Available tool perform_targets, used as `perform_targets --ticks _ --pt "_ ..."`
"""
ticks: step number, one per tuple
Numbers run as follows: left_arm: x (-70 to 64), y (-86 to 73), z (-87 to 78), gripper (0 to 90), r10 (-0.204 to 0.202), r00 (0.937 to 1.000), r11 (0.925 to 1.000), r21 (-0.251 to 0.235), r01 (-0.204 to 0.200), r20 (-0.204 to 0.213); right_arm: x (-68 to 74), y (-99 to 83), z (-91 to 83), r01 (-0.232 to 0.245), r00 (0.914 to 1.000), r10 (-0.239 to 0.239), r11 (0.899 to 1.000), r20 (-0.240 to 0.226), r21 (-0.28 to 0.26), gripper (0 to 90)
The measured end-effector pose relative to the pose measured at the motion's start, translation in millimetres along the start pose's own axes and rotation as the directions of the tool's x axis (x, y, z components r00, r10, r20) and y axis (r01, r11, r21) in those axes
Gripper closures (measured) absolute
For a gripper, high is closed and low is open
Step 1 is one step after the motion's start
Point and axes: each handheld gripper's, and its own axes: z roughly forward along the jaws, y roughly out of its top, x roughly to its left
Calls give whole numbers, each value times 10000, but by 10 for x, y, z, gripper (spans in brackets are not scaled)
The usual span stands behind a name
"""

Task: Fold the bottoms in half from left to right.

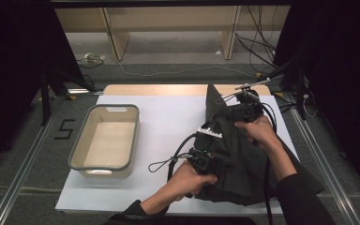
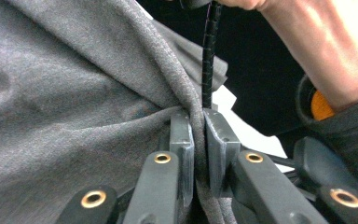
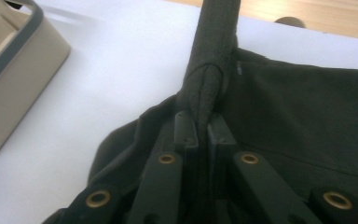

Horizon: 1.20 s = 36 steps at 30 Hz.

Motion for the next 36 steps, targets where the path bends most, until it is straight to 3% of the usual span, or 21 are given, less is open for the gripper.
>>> perform_targets --ticks 5,12,18,21,29,36 --pt "-49 95 152 822 295 9996 9993 236 -295 -24 -177 -23 -100 -158 9995 159 9999 260 -44 861" --pt "-109 174 416 819 242 9994 9978 608 -256 238 -455 -157 -198 -467 9975 470 9989 522 -75 861" --pt "-174 246 610 811 340 9989 9971 664 -360 313 -662 -225 -286 -746 9939 750 9972 805 -68 862" --pt "-189 277 687 805 206 9990 9976 658 -231 391 -751 -245 -303 -812 9919 809 9967 981 -9 861" --pt "-181 328 835 751 -63 9969 9960 894 -7 779 -887 -253 -312 -812 9874 787 9966 1376 128 861" --pt "-192 301 938 674 -23 9952 9943 1065 -82 979 -972 -266 -260 -871 9845 828 9960 1544 213 860"
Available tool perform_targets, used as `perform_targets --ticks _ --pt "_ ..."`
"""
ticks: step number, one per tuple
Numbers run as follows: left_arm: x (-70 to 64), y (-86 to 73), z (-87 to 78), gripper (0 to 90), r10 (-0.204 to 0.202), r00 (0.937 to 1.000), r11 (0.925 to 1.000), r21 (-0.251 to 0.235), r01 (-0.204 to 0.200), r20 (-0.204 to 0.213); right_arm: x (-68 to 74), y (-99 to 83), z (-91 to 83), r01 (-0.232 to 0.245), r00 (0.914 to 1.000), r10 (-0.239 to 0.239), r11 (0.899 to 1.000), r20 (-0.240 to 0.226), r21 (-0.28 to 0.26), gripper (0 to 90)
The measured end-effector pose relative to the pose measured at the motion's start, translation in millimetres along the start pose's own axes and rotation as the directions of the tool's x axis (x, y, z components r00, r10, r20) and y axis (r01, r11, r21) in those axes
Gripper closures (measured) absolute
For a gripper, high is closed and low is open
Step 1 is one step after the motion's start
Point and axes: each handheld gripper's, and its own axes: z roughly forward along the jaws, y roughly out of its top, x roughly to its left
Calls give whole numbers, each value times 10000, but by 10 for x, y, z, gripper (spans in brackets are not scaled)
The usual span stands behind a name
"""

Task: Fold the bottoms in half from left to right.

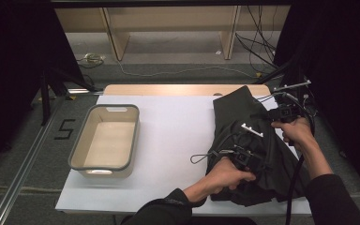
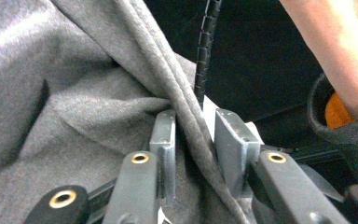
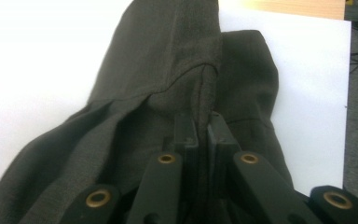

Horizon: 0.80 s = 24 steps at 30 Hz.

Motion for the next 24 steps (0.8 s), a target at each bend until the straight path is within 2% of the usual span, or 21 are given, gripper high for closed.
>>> perform_targets --ticks 5,11,15,18,24 --pt "-76 -35 6 612 347 9992 9992 198 -351 206 -57 -36 49 -80 10000 80 9999 -37 95 856" --pt "-154 -78 20 585 652 9964 9966 460 -677 535 -132 -82 96 -153 9999 153 9997 -29 206 842" --pt "-170 -99 12 579 791 9958 9953 517 -815 470 -174 -130 137 -9 10000 7 9993 55 372 827" --pt "-128 -118 -64 570 758 9964 9960 453 -774 373 -208 -170 162 72 9999 -78 9990 133 450 827" --pt "22 -187 -316 539 743 9969 9967 358 -733 -268 -287 -238 212 -54 9997 41 9985 228 549 821"
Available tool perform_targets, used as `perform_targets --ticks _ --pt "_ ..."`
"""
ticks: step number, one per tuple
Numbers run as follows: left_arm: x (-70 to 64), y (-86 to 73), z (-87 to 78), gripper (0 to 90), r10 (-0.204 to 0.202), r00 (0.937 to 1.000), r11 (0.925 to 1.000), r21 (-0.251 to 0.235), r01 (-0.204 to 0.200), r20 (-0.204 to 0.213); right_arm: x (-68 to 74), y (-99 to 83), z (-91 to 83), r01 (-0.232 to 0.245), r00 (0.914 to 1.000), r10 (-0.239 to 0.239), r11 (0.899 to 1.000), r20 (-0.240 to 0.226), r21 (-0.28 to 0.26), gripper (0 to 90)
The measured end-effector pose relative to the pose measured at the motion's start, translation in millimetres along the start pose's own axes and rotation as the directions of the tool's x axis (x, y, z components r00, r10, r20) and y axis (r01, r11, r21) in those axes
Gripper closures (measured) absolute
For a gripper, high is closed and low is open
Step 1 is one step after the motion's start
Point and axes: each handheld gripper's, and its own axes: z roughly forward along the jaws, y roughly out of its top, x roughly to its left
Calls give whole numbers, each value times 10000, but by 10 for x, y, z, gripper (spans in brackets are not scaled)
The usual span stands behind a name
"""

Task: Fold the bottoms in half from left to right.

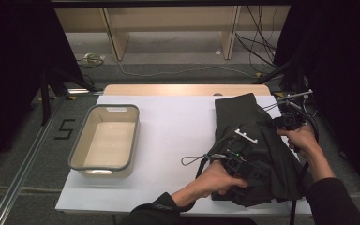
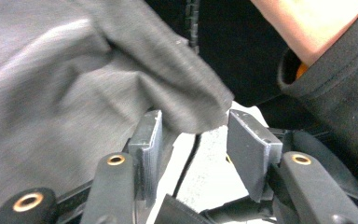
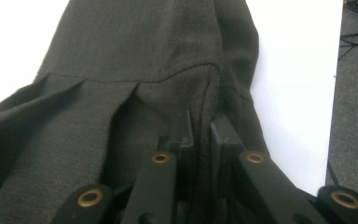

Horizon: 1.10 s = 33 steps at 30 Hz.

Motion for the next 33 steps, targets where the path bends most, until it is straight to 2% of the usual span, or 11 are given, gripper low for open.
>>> perform_targets --ticks 2,6,9,12,16,20,24,27,29,33 --pt "49 -31 -88 509 107 9993 9999 -28 -108 -364 -14 -24 17 -106 9999 106 9999 3 51 820" --pt "168 -115 -252 471 -34 9968 9991 -419 1 -793 -30 -67 38 -191 9998 191 9998 -21 4 805" --pt "253 -199 -365 447 69 9915 9980 -620 -151 -1300 -32 -100 37 -321 9995 321 9995 -49 30 759" --pt "342 -308 -476 435 -4 9863 9968 -789 -128 -1651 -38 -162 27 -317 9992 320 9994 -233 105 704" --pt "492 -446 -619 421 -267 9821 9946 -1031 74 -1863 -73 -272 40 -522 9976 533 9983 -442 248 639" --pt "638 -564 -720 399 -632 9730 9938 -1038 408 -2222 -85 -351 66 -582 9972 596 9978 -443 330 520" --pt "740 -641 -773 374 -946 9641 9916 -1096 691 -2481 -107 -376 111 -681 9971 696 9967 -318 451 436" --pt "788 -675 -793 355 -1047 9608 9909 -1087 789 -2569 -137 -391 179 -713 9963 747 9947 -435 737 407" --pt "810 -696 -791 344 -1144 9581 9900 -1097 882 -2624 -153 -409 229 -829 9936 897 9918 -689 969 439" --pt "851 -735 -780 331 -1259 9547 9898 -983 1027 -2696 -115 -448 241 -676 9928 761 9934 -922 929 723"
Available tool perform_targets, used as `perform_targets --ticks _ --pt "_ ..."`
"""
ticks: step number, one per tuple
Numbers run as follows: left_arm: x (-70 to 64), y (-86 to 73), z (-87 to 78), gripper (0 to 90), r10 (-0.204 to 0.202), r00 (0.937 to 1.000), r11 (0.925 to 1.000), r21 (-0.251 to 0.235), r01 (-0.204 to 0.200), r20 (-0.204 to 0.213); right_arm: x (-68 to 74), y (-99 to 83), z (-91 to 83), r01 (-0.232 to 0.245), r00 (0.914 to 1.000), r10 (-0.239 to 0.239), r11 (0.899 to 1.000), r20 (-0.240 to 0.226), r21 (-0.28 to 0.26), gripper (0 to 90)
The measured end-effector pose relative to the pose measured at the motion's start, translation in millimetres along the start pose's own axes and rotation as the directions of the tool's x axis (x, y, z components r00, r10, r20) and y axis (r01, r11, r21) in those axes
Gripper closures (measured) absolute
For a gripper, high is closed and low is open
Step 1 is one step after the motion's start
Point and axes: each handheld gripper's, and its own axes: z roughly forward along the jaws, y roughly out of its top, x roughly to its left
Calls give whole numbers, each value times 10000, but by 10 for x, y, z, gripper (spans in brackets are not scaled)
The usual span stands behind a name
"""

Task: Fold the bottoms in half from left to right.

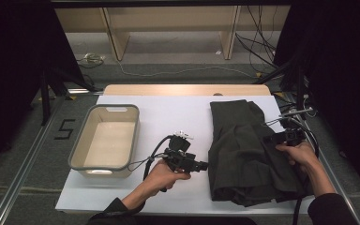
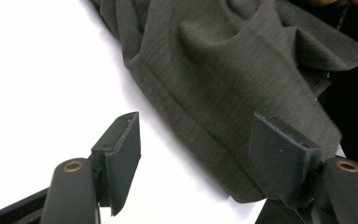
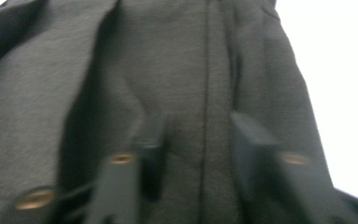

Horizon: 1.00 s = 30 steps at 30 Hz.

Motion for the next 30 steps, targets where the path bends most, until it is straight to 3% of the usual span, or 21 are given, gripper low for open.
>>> perform_targets --ticks 3,13,16,20,22,26,30 --pt "10 -12 7 325 -49 10000 10000 42 49 -25 33 -5 -71 199 9996 -197 9997 194 -134 868" --pt "-54 -6 46 308 -29 9999 9999 145 27 116 -188 103 -477 97 9956 -28 9972 932 -741 882" --pt "-114 4 85 307 55 9997 9998 208 -60 256 -287 115 -513 -144 9929 230 9972 1169 -739 881" --pt "-203 36 136 306 158 9989 9995 257 -169 441 -359 65 -436 -254 9914 325 9980 1265 -573 871" --pt "-253 57 167 307 158 9979 9995 253 -174 636 -351 20 -362 -242 9915 299 9986 1263 -465 840" --pt "-388 98 234 321 285 9944 9992 250 -312 1018 -348 -44 -264 -491 9916 530 9982 1178 -358 615" --pt "-514 124 305 336 416 9908 9983 342 -464 1291 -334 -108 -338 -717 9911 789 9950 1076 -694 519"
